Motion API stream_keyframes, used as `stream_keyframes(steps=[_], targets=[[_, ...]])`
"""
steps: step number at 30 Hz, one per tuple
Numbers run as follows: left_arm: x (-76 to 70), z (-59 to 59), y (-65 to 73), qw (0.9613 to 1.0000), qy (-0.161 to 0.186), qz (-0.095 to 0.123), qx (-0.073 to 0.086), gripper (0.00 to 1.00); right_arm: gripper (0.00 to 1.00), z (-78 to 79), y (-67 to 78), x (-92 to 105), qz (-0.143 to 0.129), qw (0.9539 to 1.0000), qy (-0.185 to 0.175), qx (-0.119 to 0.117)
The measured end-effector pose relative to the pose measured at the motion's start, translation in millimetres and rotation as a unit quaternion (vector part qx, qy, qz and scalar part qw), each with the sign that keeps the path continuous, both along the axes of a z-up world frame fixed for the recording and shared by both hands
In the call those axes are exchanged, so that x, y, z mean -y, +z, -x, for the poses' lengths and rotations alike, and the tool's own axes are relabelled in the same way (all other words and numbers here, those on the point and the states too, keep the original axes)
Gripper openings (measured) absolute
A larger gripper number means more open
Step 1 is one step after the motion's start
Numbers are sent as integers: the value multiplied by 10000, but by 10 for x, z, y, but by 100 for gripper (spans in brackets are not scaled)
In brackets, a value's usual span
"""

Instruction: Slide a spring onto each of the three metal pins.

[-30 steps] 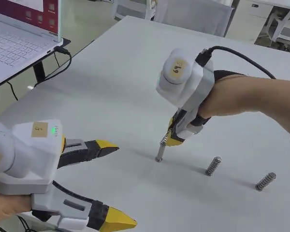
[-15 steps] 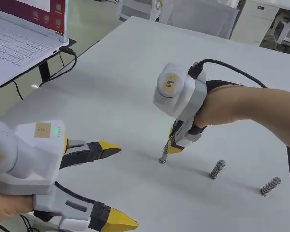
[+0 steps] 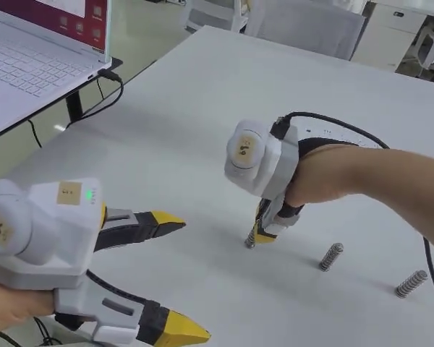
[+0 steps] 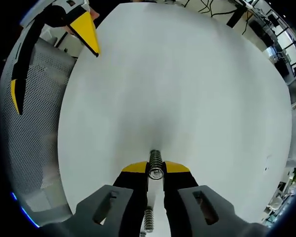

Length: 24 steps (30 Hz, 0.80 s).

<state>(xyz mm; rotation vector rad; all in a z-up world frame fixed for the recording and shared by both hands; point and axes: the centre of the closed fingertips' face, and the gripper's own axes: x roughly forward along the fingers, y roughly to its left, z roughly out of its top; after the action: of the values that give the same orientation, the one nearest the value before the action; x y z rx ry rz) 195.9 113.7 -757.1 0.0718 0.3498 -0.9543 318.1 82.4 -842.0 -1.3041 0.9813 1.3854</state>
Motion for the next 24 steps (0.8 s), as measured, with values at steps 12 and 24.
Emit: stream_keyframes(steps=[12, 24], targets=[[-2, -2, -5, 10000, -5, 7, -12, 81, 9, 22, -35, 17, 71, 10000, 44, 10], [-26, 8, -21, 10000, 1, 11, -26, 81, 15, 68, -61, 19, 3, 10000, 16, -75]])
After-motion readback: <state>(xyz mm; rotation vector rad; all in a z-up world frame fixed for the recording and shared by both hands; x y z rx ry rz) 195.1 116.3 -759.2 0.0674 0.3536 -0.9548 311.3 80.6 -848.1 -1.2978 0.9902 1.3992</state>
